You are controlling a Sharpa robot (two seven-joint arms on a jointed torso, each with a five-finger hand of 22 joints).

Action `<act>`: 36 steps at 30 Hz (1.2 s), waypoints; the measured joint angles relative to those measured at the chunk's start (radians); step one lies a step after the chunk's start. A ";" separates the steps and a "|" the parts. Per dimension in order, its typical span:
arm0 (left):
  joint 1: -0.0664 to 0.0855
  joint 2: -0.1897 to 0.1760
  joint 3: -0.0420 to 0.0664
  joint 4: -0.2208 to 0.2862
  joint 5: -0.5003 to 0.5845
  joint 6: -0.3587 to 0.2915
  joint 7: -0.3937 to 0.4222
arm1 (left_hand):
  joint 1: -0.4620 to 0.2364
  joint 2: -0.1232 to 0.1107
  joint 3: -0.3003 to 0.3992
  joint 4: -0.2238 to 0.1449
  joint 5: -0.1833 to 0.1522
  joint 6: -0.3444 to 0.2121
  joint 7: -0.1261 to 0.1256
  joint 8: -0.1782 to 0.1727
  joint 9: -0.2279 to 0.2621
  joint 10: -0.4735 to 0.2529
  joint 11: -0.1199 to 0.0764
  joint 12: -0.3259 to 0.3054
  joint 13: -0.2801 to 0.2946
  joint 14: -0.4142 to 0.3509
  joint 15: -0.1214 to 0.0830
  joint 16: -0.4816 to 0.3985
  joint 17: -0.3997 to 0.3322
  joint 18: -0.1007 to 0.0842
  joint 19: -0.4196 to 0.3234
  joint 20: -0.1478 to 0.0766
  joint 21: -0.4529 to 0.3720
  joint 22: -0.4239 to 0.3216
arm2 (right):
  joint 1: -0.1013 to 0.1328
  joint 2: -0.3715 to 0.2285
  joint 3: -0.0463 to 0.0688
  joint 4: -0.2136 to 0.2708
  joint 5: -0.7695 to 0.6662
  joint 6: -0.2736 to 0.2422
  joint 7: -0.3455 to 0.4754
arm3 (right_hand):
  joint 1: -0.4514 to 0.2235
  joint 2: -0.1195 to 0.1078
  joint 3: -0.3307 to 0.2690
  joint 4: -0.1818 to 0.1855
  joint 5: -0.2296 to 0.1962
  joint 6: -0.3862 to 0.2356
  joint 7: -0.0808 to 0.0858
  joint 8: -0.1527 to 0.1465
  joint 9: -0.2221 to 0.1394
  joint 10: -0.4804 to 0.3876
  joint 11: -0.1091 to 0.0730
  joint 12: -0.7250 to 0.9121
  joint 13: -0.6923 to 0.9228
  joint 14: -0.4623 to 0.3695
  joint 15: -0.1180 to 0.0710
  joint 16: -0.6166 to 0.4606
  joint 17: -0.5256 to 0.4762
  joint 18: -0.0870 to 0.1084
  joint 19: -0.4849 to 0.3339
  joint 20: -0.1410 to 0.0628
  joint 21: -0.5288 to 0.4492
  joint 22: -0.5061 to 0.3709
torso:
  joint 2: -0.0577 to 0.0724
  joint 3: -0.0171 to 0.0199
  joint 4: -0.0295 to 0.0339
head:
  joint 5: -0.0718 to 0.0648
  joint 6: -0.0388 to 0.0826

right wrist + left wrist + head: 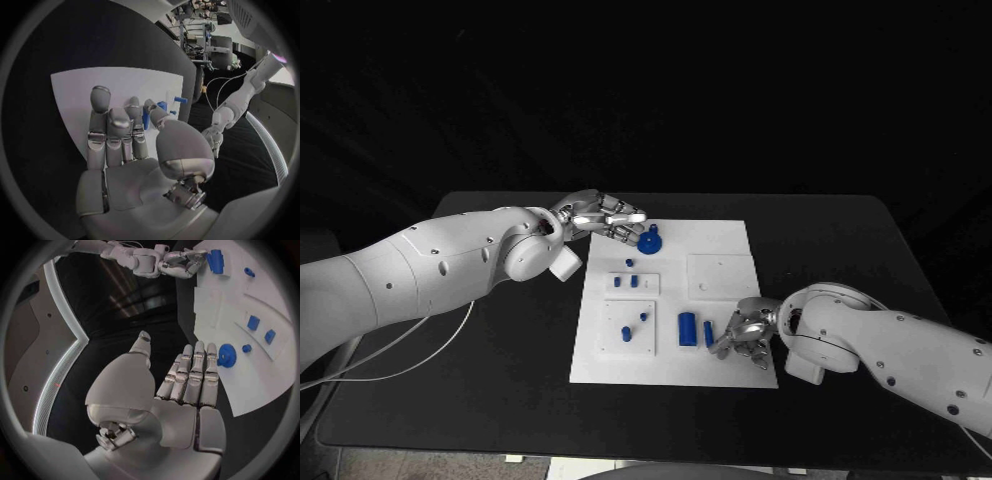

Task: Assemble the parts on the task board

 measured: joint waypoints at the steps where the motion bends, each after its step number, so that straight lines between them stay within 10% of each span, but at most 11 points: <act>1: 0.000 0.000 0.000 0.000 0.000 0.000 0.000 | 0.000 0.000 0.000 0.000 0.000 0.000 0.000 0.000 0.000 0.000 0.000 0.000 0.000 0.000 0.000 0.000 0.000 0.000 0.000 0.000 0.000 0.000 | 0.000 0.002 0.000 -0.002 0.001 0.002 -0.002 | 0.000 0.000 0.000 0.000 0.005 0.001 -0.001 0.000 0.000 0.000 0.000 0.000 0.000 0.000 0.000 0.000 0.000 0.000 0.000 0.000 0.000 0.000 | 0.000 -0.0001 0.0000 | 0.000 0.000; 20: -0.004 0.005 -0.002 -0.006 -0.003 0.009 -0.006 | 0.000 0.000 0.000 -0.009 0.000 0.000 0.000 0.000 0.000 0.000 0.000 0.000 0.000 0.000 0.000 0.000 0.000 0.000 0.000 0.000 0.000 0.000 | 0.004 0.028 0.004 -0.022 0.013 0.024 -0.038 | 0.004 -0.004 -0.033 -0.024 0.047 -0.002 -0.001 0.003 0.006 0.000 0.000 0.000 -0.001 0.000 0.000 0.000 -0.002 0.000 0.000 0.000 0.000 0.000 | 0.000 0.0000 -0.0002 | -0.002 -0.002; 27: -0.004 0.005 -0.003 -0.006 -0.004 0.012 -0.008 | 0.000 0.000 -0.001 -0.010 0.000 0.000 0.000 0.000 0.000 -0.004 0.004 0.000 0.000 0.000 0.000 0.000 0.000 0.000 0.000 0.000 0.000 0.000 | 0.004 0.021 0.003 -0.022 0.021 0.031 -0.026 | 0.059 -0.069 -0.119 -0.046 0.151 -0.003 -0.002 0.003 0.006 -0.017 0.002 -0.015 -0.014 -0.004 0.004 -0.013 -0.017 0.000 0.000 0.000 -0.026 -0.012 | 0.000 0.0000 0.0000 | -0.001 -0.002; 36: -0.005 0.004 -0.003 -0.006 -0.005 0.013 -0.008 | 0.000 0.000 -0.001 -0.010 0.000 0.000 0.000 0.000 0.000 -0.004 0.004 0.000 0.000 0.000 0.000 0.000 0.000 0.000 0.000 0.000 0.000 0.000 | 0.000 0.003 -0.001 -0.020 0.034 0.026 0.028 | 0.115 -0.099 -0.181 0.002 0.154 -0.026 -0.001 -0.004 0.005 -0.030 0.012 -0.036 -0.040 -0.005 0.005 -0.054 -0.039 0.000 0.000 0.000 -0.091 -0.047 | 0.000 0.0004 -0.0007 | 0.000 0.000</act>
